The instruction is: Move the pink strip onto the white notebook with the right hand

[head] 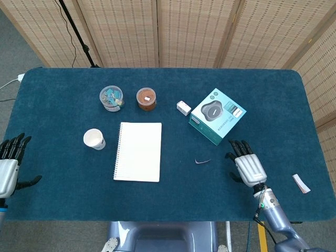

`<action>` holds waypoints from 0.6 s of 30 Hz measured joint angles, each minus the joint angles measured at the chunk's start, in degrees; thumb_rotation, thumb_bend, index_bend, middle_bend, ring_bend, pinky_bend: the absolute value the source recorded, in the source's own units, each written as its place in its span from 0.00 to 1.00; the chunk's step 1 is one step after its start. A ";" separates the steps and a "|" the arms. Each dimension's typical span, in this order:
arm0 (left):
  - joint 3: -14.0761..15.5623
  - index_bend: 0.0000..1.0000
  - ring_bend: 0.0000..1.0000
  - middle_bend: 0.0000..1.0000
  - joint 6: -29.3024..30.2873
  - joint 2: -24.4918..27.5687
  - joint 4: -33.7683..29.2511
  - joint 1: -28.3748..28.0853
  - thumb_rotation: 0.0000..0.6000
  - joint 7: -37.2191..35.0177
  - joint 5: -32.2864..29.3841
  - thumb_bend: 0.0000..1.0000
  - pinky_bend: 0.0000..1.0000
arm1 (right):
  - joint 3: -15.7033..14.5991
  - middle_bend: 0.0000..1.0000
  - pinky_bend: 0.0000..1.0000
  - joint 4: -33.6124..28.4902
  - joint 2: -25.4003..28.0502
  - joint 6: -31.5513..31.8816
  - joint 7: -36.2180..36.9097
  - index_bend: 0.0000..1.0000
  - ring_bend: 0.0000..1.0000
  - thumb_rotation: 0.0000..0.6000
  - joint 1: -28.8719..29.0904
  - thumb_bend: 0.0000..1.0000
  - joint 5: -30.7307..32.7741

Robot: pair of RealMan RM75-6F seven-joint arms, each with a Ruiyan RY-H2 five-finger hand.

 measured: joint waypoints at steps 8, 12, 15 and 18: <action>-0.04 0.00 0.00 0.00 -0.29 0.56 0.45 -0.12 1.00 -1.86 -0.44 0.00 0.00 | 1.99 0.00 0.00 -0.14 -3.16 -0.70 -3.60 0.36 0.00 1.00 2.66 0.42 2.45; 0.05 0.00 0.00 0.00 -0.08 0.92 0.47 0.06 1.00 -2.66 -0.33 0.00 0.00 | 1.97 0.00 0.00 -1.24 -3.46 0.54 -5.69 0.37 0.00 1.00 2.45 0.42 3.53; 0.09 0.00 0.00 0.00 -0.09 1.06 0.51 0.10 1.00 -2.99 -0.38 0.00 0.00 | 1.78 0.00 0.00 -2.06 -3.40 1.27 -6.56 0.37 0.00 1.00 2.11 0.42 4.66; 0.13 0.00 0.00 0.00 -0.06 1.06 0.48 0.12 1.00 -3.04 -0.38 0.00 0.00 | 1.64 0.00 0.00 -2.33 -3.20 1.75 -6.63 0.39 0.00 1.00 1.97 0.42 4.89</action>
